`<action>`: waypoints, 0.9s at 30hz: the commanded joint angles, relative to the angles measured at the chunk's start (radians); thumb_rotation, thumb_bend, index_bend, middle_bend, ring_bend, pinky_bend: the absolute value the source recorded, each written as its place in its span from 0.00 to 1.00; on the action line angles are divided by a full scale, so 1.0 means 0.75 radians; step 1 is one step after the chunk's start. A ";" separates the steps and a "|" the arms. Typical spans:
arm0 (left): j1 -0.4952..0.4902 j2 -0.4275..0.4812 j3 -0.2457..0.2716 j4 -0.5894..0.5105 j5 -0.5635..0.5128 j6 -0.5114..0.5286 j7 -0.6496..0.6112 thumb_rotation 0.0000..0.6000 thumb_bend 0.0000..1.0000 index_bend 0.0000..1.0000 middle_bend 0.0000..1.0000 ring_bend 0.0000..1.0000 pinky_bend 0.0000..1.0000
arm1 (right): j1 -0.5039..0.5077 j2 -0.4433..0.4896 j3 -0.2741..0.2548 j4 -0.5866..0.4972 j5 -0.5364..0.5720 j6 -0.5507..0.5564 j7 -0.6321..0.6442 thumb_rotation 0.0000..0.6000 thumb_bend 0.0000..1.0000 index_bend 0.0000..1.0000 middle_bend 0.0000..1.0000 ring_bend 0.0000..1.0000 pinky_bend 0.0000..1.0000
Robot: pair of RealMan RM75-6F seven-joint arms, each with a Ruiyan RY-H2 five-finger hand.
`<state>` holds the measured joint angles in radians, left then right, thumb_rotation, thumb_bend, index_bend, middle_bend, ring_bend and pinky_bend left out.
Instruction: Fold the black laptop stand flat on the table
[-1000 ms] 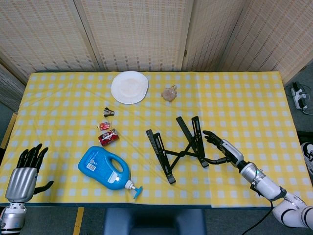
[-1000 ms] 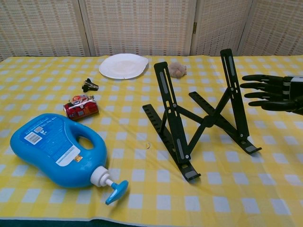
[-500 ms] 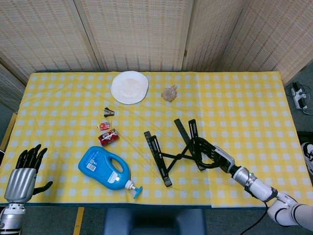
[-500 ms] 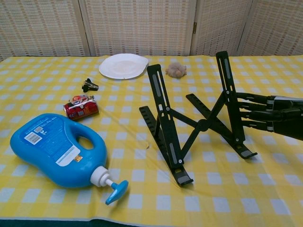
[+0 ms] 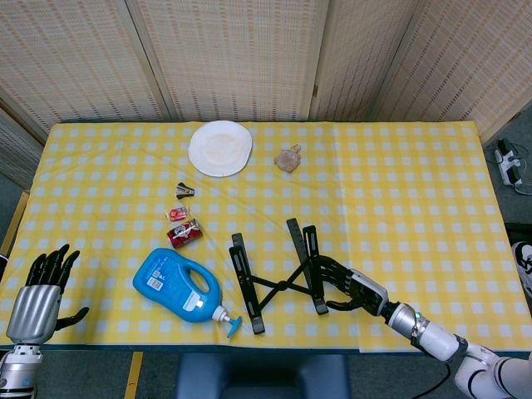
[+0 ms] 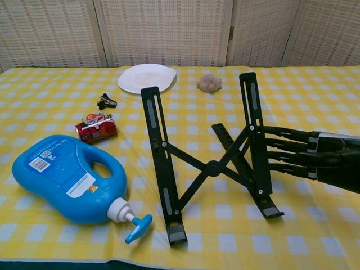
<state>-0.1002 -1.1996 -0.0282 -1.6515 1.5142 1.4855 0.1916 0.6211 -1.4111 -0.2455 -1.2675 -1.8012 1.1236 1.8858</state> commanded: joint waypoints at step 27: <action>-0.005 0.008 0.008 -0.042 0.011 -0.009 0.035 1.00 0.15 0.07 0.02 0.03 0.00 | 0.219 0.175 0.206 -0.119 0.193 -0.264 -0.413 1.00 0.27 0.00 0.00 0.01 0.00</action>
<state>-0.1037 -1.1936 -0.0224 -1.6824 1.5220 1.4795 0.2182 0.7616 -1.2620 -0.1051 -1.3692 -1.6585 0.9471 1.5509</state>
